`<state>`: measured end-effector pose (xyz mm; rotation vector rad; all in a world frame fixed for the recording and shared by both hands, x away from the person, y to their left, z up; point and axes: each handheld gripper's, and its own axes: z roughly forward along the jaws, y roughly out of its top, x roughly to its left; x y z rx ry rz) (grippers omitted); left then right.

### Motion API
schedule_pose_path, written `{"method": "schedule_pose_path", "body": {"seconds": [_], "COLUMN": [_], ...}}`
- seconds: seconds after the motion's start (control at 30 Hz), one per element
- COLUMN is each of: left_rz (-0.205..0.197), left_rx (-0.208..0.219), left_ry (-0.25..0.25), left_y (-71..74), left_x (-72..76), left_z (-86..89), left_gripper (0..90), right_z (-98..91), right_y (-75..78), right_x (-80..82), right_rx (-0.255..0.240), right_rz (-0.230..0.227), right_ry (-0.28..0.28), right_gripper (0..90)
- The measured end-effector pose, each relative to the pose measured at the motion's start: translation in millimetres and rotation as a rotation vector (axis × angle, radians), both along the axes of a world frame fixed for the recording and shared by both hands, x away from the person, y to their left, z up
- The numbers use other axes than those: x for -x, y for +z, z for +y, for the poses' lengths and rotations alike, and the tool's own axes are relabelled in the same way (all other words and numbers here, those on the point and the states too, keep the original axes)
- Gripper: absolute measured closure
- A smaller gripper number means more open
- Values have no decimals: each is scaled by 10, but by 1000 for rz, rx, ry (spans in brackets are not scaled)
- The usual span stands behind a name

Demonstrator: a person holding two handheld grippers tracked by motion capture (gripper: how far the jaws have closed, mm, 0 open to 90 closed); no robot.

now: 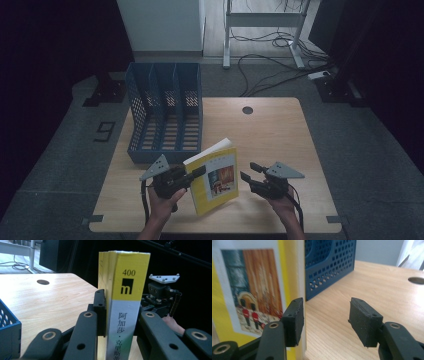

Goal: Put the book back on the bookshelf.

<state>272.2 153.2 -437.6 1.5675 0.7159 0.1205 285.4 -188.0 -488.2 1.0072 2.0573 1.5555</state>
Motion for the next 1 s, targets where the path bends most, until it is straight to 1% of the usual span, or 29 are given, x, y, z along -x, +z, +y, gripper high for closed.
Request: {"method": "schedule_pose_path", "body": {"seconds": [0.2, 0.43, 0.5, 0.6, 0.7, 0.83, 1.0], "left_rz": [-5, -6, -6, -8, -12, -14, -10], "left_rx": [12, 12, 13, 14, 21, 27, 36], "left_ry": [13, 17, 18, 19, 27, 37, 49], "left_y": [16, 22, 25, 33, 53, 66, 77], "left_x": [5, 8, 10, 13, 19, 19, 10], "left_z": [40, 53, 55, 65, 96, 130, 184], "left_gripper": [756, 756, 756, 756, 756, 756, 756], "right_z": [7, -5, -11, -13, -9, 6, 21], "right_y": [-97, -168, -183, -203, -253, -308, -358], "right_x": [-44, -77, -86, -94, -111, -131, -145], "right_rx": [25, 40, 45, 49, 53, 74, 95], "right_rz": [40, 58, 70, 74, 88, 109, 123], "right_ry": [-11, -39, -46, -54, -61, -67, -68], "right_gripper": [437, 434, 432, 432, 432, 429, 426]}}
